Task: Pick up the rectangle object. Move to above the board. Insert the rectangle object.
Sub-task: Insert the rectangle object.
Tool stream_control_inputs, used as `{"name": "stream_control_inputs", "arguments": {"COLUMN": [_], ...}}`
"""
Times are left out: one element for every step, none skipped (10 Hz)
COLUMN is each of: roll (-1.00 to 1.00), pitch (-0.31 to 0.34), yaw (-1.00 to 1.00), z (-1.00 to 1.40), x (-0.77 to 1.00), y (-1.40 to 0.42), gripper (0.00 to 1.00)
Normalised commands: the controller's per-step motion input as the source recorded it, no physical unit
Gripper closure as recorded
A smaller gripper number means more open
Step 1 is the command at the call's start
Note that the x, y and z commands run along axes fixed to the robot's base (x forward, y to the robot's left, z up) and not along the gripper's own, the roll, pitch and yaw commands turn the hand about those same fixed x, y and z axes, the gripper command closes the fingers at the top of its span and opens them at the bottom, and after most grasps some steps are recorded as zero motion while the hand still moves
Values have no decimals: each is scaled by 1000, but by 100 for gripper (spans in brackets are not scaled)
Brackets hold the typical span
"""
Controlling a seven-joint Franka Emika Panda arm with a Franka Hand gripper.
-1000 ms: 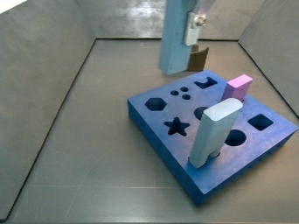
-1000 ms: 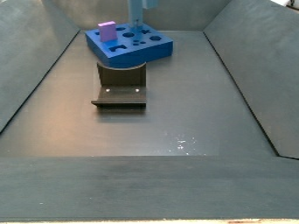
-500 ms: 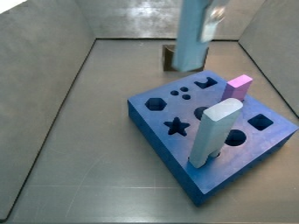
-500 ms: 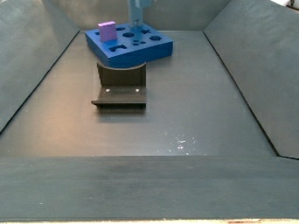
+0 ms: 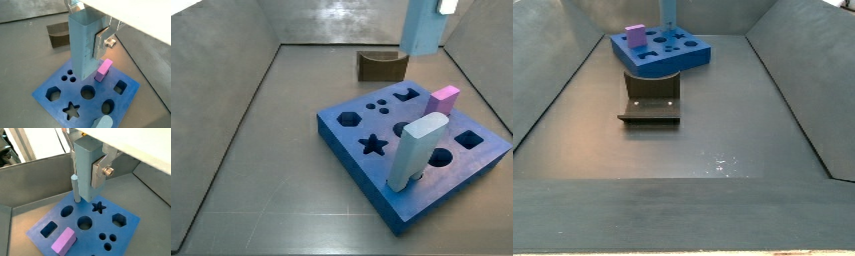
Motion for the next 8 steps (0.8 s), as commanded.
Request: {"name": "stream_control_inputs", "arguments": {"roll": [-351, -569, -671, -786, -831, -829, -803, -643], "pitch": [0, 0, 0, -14, -3, -3, 0, 0], "yaw": [-106, -237, -289, -343, -326, -320, -311, -271], "z": [0, 71, 100, 166, 183, 183, 174, 109], "x": [877, 851, 817, 769, 811, 820, 834, 786], "y": [-171, -51, 0, 0, 34, 37, 34, 0], "gripper": [100, 100, 100, 100, 100, 100, 100, 100]}}
